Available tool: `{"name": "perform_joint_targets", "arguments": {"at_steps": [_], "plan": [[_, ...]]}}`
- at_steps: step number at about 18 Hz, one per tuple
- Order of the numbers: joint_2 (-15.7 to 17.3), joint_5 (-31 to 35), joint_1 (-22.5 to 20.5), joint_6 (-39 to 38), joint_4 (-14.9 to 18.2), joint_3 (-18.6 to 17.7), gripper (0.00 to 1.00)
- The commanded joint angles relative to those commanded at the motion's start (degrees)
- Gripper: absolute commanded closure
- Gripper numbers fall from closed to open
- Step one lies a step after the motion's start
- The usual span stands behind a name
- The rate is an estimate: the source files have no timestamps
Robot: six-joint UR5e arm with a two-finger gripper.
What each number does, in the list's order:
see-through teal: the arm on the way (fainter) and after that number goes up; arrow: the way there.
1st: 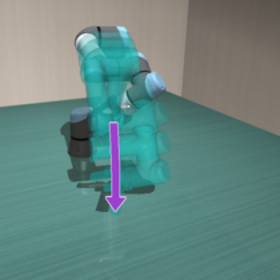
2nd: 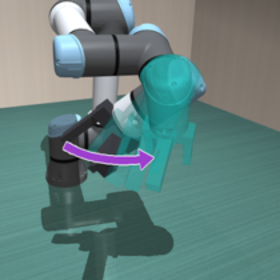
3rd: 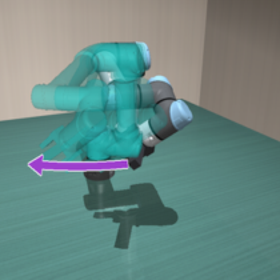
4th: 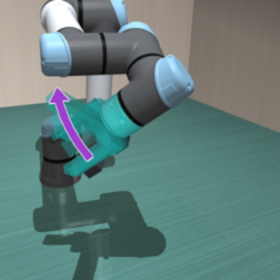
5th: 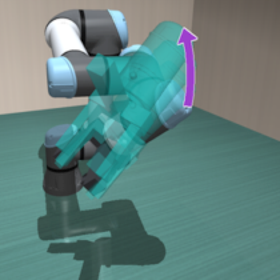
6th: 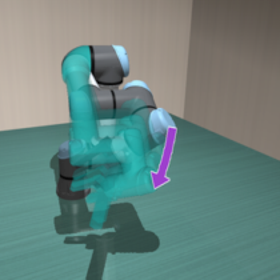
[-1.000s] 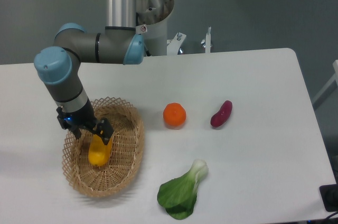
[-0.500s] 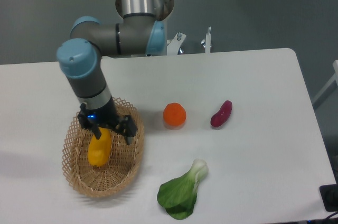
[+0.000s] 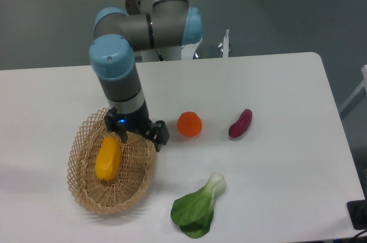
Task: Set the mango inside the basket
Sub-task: 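Raise the open gripper up and away from the basket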
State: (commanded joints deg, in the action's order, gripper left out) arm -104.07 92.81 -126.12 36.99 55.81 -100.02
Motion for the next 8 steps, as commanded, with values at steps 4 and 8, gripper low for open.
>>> {"name": "perform_joint_targets", "arguments": {"at_steps": [4,8], "plan": [[0.18,0.0,-1.32,2.03,0.53,-0.09,0.0],[0.53,-0.09,-2.55,2.03,0.53,-0.35,0.0]]}}
